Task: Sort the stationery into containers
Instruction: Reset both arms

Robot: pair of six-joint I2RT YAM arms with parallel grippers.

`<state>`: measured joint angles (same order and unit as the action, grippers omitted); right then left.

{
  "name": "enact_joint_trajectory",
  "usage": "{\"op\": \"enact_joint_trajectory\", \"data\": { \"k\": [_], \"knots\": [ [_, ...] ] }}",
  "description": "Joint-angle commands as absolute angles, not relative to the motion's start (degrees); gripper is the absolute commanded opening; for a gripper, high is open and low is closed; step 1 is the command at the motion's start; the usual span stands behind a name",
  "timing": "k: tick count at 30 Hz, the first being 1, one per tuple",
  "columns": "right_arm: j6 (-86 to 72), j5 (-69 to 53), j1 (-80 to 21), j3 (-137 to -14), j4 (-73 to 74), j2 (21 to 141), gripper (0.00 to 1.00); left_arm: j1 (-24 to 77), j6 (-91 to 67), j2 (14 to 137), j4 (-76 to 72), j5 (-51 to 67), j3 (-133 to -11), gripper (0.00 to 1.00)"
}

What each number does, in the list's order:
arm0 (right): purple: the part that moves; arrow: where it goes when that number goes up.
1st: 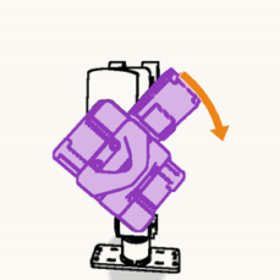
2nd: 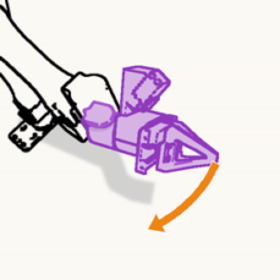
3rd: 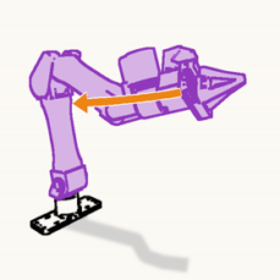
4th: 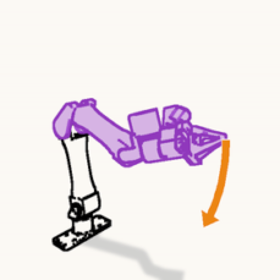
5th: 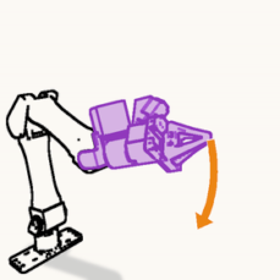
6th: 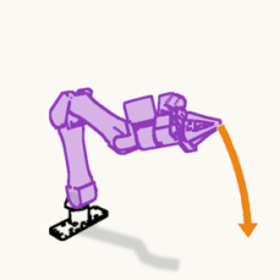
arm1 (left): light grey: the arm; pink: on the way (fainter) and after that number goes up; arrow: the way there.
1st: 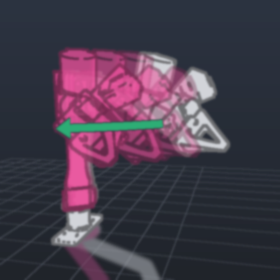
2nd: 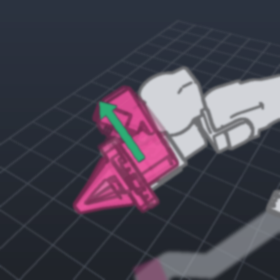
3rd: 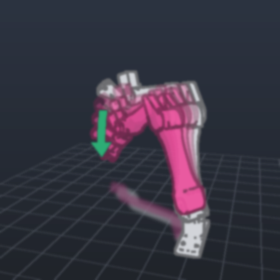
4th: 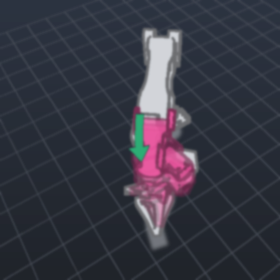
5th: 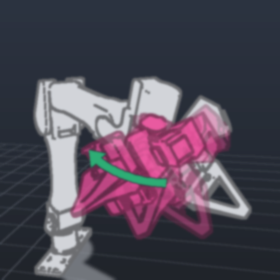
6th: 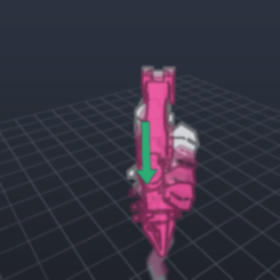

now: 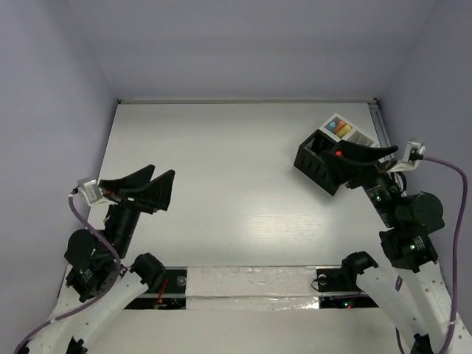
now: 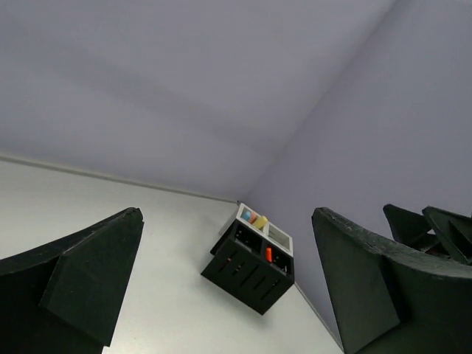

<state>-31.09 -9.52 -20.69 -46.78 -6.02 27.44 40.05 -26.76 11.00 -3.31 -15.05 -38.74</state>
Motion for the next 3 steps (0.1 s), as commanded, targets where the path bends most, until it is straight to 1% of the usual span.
{"op": "enact_joint_trajectory", "data": {
  "k": [1, 3],
  "knots": [
    [-29.35, -5.62, -20.57, -44.74, 1.67, 30.58, 1.00, 40.25, -24.08, 11.60, -0.18, -16.08, -39.55, 0.99],
    [-29.62, -6.15, -20.57, -44.56, 1.85, 31.64, 1.00, 40.25, -24.34, 11.78, -0.09, -16.08, -38.94, 0.99]
  ]
}}
